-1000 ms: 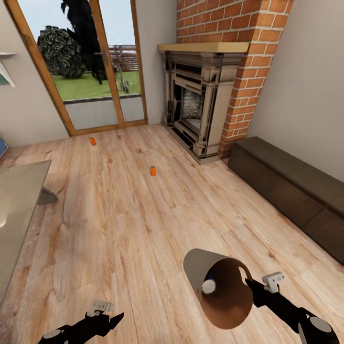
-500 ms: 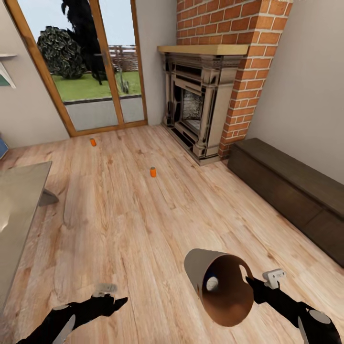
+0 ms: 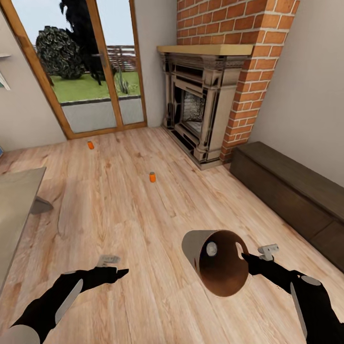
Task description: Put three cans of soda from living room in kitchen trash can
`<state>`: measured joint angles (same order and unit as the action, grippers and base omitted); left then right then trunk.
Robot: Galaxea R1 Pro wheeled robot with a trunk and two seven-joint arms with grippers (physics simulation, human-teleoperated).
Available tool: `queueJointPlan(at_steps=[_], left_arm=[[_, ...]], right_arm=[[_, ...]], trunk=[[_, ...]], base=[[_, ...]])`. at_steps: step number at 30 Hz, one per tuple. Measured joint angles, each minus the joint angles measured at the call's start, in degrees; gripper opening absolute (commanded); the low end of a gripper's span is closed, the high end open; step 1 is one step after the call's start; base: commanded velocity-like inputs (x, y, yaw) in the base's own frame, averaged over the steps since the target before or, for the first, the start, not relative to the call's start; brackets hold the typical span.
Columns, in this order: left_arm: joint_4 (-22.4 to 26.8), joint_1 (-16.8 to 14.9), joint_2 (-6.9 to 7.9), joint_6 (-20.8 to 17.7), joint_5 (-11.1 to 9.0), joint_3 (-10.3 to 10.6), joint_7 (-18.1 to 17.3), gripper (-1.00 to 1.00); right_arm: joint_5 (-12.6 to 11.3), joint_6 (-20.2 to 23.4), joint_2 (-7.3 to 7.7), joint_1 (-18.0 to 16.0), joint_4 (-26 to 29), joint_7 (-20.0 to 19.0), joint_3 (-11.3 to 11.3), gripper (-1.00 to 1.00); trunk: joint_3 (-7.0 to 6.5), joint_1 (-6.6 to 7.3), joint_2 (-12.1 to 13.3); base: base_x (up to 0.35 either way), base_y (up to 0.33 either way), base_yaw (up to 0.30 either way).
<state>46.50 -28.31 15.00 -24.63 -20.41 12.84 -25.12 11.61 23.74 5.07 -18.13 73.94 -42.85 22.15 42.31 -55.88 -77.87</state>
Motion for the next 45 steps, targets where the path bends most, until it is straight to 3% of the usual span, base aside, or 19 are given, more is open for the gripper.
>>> queueJointPlan(at_steps=[7, 22, 45], left_arm=[[-3.12, -0.08, 0.01, 1.84, 0.04, -0.14, -0.09, 1.00], [-5.36, -0.16, -0.06, 3.15, -0.04, -0.26, -0.10, 1.00], [-8.15, -0.18, 0.17, 3.09, -0.57, -0.27, -1.67, 1.00]], right_arm=[[0.30, 1.36, 0.19, -0.28, 0.29, 0.39, -2.26, -1.00], [0.02, 1.51, -0.17, -0.31, 0.55, -0.14, -2.66, -1.00], [-0.39, 1.48, -0.02, -0.31, 0.54, -0.11, -2.47, -1.00]], trunk=[[0.00, 0.00, 0.00], [-0.06, 0.00, 0.00], [-1.50, 0.00, 0.00]], base=[[0.330, 0.000, 0.000], [0.330, 0.000, -0.016], [0.327, 0.093, -0.188]])
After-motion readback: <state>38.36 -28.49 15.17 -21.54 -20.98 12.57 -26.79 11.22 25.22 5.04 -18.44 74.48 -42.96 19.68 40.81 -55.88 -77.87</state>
